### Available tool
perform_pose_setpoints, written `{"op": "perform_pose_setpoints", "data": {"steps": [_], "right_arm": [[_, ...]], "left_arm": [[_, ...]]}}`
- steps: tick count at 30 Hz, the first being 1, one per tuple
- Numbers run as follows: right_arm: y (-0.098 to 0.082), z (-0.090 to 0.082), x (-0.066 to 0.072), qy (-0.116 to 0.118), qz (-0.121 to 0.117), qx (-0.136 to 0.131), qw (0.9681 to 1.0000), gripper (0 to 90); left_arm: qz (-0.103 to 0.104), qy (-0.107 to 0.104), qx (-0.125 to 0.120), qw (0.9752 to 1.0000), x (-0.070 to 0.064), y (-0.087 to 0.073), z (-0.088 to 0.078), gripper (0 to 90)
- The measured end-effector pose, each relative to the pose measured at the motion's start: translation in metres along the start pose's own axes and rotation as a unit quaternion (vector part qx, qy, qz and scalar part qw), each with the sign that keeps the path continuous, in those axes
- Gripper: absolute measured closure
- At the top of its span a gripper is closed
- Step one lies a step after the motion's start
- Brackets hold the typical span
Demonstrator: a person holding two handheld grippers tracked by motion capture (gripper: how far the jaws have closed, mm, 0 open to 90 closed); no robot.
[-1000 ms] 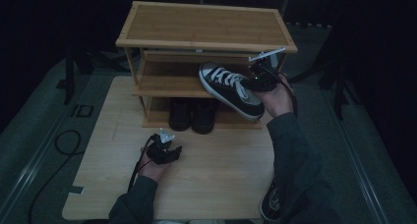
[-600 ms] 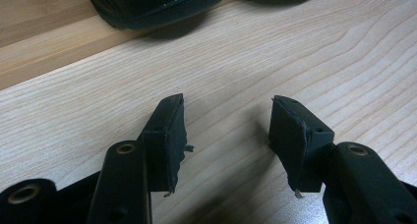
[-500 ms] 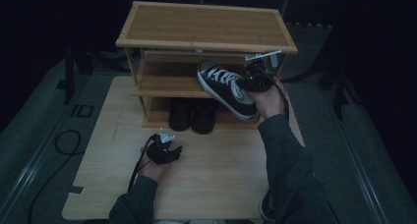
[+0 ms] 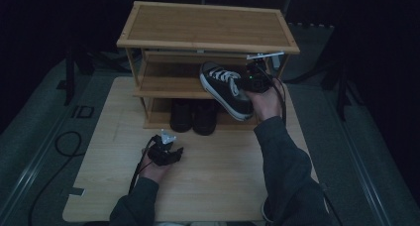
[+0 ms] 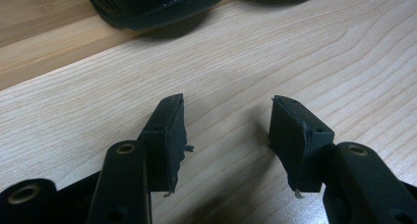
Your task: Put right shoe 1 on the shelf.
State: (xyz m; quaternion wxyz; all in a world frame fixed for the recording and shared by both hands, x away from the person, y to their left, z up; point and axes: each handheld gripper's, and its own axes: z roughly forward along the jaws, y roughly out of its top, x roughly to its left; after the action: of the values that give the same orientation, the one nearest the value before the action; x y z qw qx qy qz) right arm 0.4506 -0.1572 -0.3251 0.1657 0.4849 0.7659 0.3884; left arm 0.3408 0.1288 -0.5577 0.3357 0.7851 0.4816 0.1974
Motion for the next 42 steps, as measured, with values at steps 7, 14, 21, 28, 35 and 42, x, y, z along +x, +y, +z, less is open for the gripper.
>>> {"op": "perform_pose_setpoints", "data": {"steps": [7, 14, 21, 28, 35, 42], "right_arm": [[-0.002, -0.005, -0.004, 0.018, -0.004, -0.006, 0.9998, 69.9], [-0.007, -0.008, -0.003, 0.012, -0.010, -0.025, 0.9996, 65.3], [-0.005, -0.011, -0.002, 0.017, -0.003, -0.045, 0.9988, 61.5], [-0.003, -0.018, -0.003, 0.022, 0.002, -0.068, 0.9974, 62.3], [-0.002, -0.031, -0.008, 0.023, -0.002, -0.079, 0.9967, 66.4], [-0.004, -0.038, -0.019, 0.012, -0.001, -0.077, 0.9970, 70.1]], "left_arm": [[0.000, 0.000, 0.000, 1.0000, 0.000, 0.000, 0.000, 48.1], [-0.001, 0.000, -0.001, 1.0000, 0.000, 0.000, 0.000, 48.1], [-0.001, 0.001, -0.001, 1.0000, 0.000, 0.000, 0.000, 48.1], [-0.006, 0.006, 0.001, 1.0000, -0.001, 0.001, 0.000, 50.4], [0.004, -0.013, -0.001, 0.9999, -0.016, 0.008, -0.001, 58.7], [0.020, -0.035, -0.010, 0.9991, -0.036, 0.018, 0.001, 59.7]]}}
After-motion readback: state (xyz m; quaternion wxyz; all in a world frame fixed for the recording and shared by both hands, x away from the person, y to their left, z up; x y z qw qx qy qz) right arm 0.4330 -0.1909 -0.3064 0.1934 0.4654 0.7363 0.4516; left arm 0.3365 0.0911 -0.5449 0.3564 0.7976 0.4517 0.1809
